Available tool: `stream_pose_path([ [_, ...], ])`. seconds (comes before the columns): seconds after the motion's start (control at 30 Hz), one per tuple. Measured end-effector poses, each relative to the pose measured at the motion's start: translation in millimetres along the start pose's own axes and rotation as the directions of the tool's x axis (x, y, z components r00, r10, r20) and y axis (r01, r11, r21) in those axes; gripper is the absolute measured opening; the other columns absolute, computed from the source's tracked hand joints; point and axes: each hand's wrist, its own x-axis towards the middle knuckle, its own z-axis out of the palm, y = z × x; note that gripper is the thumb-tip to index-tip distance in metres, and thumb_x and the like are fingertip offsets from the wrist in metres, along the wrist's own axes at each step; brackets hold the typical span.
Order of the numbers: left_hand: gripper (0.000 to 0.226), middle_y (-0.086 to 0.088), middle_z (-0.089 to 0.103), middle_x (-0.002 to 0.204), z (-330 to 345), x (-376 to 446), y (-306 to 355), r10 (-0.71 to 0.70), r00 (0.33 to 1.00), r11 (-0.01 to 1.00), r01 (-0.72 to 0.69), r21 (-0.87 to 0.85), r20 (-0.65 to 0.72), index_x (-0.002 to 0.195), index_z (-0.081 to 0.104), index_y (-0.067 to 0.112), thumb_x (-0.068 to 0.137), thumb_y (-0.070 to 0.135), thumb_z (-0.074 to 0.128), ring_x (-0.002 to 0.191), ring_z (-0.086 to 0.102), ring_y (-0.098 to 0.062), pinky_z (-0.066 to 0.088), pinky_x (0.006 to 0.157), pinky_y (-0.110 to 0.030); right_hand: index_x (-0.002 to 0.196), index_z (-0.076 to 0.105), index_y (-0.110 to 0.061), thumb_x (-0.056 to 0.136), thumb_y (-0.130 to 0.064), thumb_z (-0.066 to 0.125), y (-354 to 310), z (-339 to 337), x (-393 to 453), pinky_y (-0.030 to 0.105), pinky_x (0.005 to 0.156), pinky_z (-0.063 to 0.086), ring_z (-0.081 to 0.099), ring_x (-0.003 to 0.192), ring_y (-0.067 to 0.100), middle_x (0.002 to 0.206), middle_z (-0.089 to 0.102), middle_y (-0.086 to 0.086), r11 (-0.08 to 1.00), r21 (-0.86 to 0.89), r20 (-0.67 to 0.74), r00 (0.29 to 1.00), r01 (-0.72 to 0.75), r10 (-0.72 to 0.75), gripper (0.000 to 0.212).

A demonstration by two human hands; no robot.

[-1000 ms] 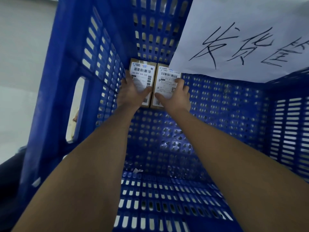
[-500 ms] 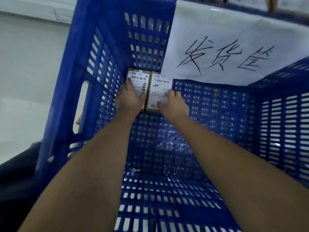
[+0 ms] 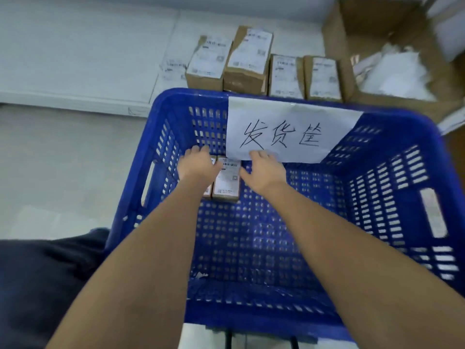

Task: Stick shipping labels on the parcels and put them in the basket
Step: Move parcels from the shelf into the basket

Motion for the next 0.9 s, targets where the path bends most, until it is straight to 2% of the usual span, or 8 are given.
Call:
stream_pose_path([
  [0.2,0.063,-0.014,0.037,0.146,-52,-23,20,0.067,0.993,0.995,-0.06,0.075,-0.096,0.149,0.024,0.009,0.097,0.04,0.044,0.134,0.035,-0.031,0.031,0.106,-0.042,0.139,0.035,-0.011,0.097,-0.039,0.042,-5,-54,-16,0.039,0.099,0.037,0.039,0.127,0.028,0.139,0.041,0.011,0.993,-0.085,-0.087,0.992,0.085,-0.092,0.051],
  [0.33,0.063,-0.014,0.035,0.15,-84,-27,28,0.1,0.981,0.99,-0.081,0.115,-0.167,0.15,0.022,0.009,0.098,0.039,0.042,0.137,0.032,-0.03,0.028,0.109,-0.041,0.141,0.032,-0.011,0.099,-0.038,0.038,-9,-87,-18,0.038,0.101,0.033,0.039,0.127,0.028,0.14,0.04,0.01,0.977,-0.184,-0.163,0.976,0.111,-0.142,0.05],
  [0.57,0.059,-0.013,0.04,0.144,-123,-13,36,0.141,0.959,0.983,-0.106,0.148,-0.247,0.148,0.026,0.008,0.099,0.039,0.041,0.132,0.037,-0.028,0.031,0.105,-0.037,0.142,0.031,-0.011,0.099,-0.04,0.035,-16,-129,-2,0.041,0.111,0.024,0.031,0.135,0.026,0.147,0.034,0.009,0.971,-0.222,-0.263,0.953,0.092,-0.15,0.052],
  [0.7,0.064,-0.013,0.035,0.148,-136,7,39,0.137,0.956,0.98,-0.092,0.178,-0.259,0.15,0.02,0.009,0.099,0.042,0.04,0.135,0.033,-0.028,0.029,0.108,-0.038,0.142,0.031,-0.012,0.099,-0.038,0.034,-19,-143,17,0.04,0.108,0.027,0.032,0.134,0.026,0.146,0.034,0.009,0.976,-0.204,-0.271,0.953,0.079,-0.134,0.05],
  [0.9,0.061,-0.012,0.039,0.145,-146,49,41,0.118,0.944,0.983,-0.067,0.17,-0.307,0.148,0.024,0.009,0.098,0.04,0.041,0.132,0.036,-0.027,0.031,0.106,-0.038,0.141,0.03,-0.011,0.1,-0.035,0.033,-32,-151,58,0.041,0.097,0.036,0.036,0.127,0.028,0.144,0.034,0.01,0.998,-0.039,-0.281,0.958,0.041,-0.051,0.048],
])
